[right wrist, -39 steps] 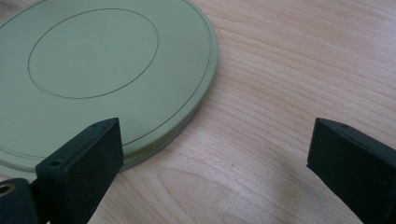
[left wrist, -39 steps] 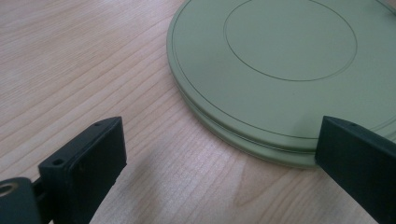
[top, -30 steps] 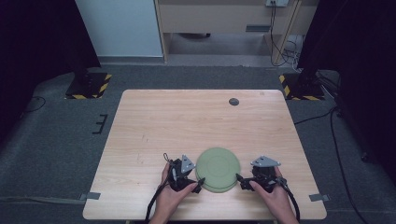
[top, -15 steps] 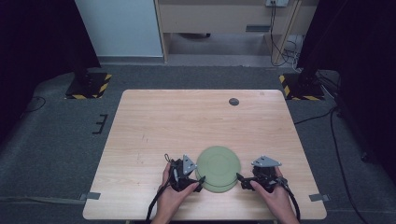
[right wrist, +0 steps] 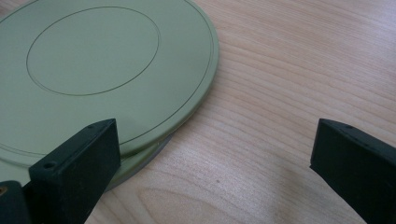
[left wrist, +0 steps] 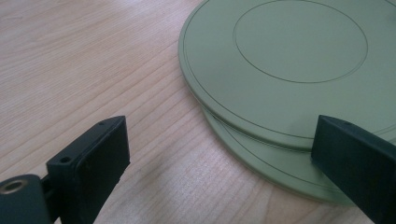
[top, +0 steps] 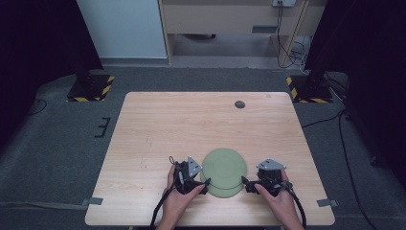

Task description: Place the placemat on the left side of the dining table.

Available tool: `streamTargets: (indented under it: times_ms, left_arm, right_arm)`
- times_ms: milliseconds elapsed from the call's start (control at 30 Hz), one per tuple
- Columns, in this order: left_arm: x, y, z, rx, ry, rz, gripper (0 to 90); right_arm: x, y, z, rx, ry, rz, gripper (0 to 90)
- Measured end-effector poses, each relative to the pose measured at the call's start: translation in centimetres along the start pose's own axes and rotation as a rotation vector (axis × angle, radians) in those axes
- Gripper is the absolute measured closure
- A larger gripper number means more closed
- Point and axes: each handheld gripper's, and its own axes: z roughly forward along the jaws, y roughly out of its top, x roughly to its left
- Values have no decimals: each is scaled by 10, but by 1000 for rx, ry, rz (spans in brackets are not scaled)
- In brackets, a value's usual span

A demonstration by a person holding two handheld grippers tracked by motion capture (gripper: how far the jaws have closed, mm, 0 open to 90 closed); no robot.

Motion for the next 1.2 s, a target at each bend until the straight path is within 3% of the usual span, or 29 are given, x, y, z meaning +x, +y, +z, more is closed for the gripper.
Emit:
streamTargets:
  times_ms: [567,733,1067,1200]
  left_arm:
    - [0,1,1,-5,13,8,56]
    - [-2,0,1,-10,44,23,34]
    - [1,4,5,-13,48,9,36]
    - [1,4,4,-17,41,20,62]
  right_arm:
    - [0,1,1,-11,-9,7,34]
    - [1,1,-1,-16,-7,4,55]
    - [-2,2,3,-15,-29,21,16]
    - [-2,2,2,-16,-27,16,47]
